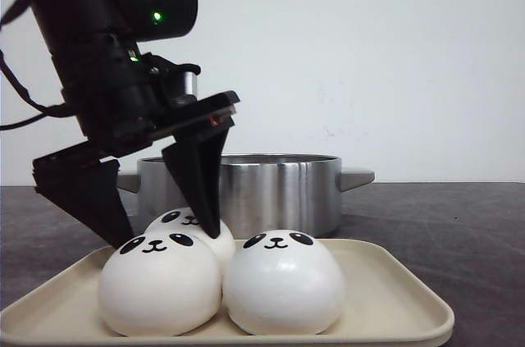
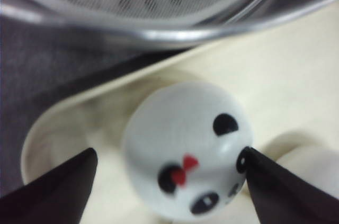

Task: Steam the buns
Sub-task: 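Lower the left gripper onto the farther bun nearest it and grasp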

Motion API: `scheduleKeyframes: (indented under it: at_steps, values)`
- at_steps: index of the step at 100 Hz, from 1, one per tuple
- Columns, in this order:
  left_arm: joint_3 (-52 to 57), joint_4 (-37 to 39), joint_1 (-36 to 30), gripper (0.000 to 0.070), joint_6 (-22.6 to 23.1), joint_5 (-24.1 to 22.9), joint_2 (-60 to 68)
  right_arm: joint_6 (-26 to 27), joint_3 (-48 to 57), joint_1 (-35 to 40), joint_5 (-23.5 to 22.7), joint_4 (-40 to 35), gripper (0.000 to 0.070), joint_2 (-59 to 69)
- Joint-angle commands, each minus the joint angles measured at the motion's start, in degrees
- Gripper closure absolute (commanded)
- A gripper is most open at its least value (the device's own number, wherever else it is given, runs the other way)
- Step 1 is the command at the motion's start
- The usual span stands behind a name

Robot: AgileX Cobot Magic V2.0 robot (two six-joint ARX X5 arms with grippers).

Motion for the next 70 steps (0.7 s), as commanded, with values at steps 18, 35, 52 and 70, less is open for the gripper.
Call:
scheduleKeyframes:
  at_steps: [18, 35, 52, 70]
  values:
    - [0.7, 2.1, -0.8, 0.0195, -1.1, -0.5, 2.9, 1.4, 1.0, 0.7, 0.3, 0.2, 0.0691, 0.6]
    - [0.7, 1.7, -0.8, 0.0523, -1.1, -0.5, 3.3, 2.4, 1.0, 0.7, 0.5, 0.2, 0.0691, 0.6]
    - [0.7, 1.6, -0.8, 0.0696, -0.2, -0.5, 2.9, 2.4, 1.0, 0.7, 0.6, 0.0, 0.0691, 0.6]
    - [0.9, 2.3, -0.8, 0.0696, 0.0, -0.5, -4.2, 2.4, 0.9, 0.7, 0.7, -1.1, 0.0691, 0.6]
